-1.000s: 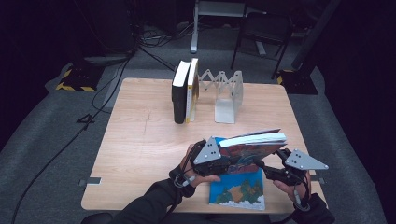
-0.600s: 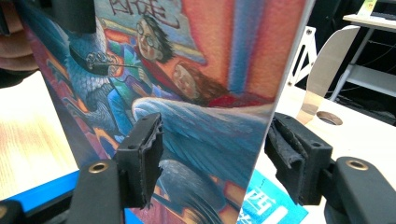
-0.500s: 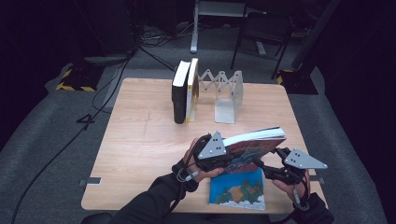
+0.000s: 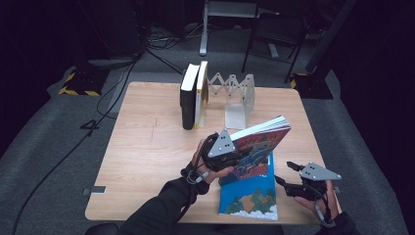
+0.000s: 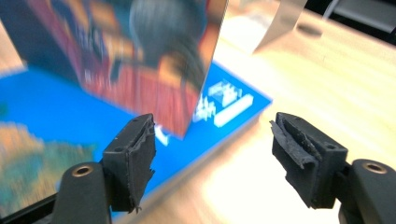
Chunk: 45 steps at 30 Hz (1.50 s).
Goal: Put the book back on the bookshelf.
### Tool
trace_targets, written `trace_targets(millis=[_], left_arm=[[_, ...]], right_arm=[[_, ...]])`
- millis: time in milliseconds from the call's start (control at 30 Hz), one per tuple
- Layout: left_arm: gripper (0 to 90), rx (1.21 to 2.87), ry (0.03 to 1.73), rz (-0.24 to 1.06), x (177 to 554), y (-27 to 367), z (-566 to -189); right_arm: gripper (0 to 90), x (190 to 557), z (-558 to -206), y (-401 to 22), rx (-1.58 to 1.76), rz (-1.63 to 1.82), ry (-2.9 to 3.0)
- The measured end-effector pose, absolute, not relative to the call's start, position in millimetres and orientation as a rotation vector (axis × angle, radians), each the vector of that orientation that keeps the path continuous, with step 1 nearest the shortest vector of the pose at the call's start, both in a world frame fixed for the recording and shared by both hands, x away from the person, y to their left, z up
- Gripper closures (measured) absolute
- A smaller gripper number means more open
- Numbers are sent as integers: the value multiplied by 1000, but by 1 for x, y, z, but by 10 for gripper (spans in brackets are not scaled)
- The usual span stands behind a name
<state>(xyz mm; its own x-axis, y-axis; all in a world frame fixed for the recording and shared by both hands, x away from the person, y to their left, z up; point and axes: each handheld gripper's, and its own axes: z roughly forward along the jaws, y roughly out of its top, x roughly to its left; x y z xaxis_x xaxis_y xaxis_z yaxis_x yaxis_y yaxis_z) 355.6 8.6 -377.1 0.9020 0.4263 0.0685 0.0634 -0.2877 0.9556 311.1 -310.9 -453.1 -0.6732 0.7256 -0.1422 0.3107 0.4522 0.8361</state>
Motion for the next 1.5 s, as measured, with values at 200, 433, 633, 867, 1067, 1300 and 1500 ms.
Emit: trace_targets(millis=[200,433,633,867,1067,1300,1500], left_arm=[[720,1818,413,362,362,11,-379],[732,1807,436,374,367,7,-375],[737,1796,434,413,374,4,-369],[739,1812,467,487,386,4,-360],[739,1812,519,543,399,13,-357],[740,1785,635,599,423,34,-354],[740,1760,723,616,442,47,-358]], right_arm=[[268,306,-465,-324,909,1081,2266],[276,311,-476,-332,968,1061,2260],[275,317,-485,-333,991,1019,2268],[296,318,-487,-333,1004,1007,2280],[291,319,-489,-334,1003,1000,2287],[290,320,-490,-332,1002,987,2295],[290,320,-493,-329,981,946,2319]])
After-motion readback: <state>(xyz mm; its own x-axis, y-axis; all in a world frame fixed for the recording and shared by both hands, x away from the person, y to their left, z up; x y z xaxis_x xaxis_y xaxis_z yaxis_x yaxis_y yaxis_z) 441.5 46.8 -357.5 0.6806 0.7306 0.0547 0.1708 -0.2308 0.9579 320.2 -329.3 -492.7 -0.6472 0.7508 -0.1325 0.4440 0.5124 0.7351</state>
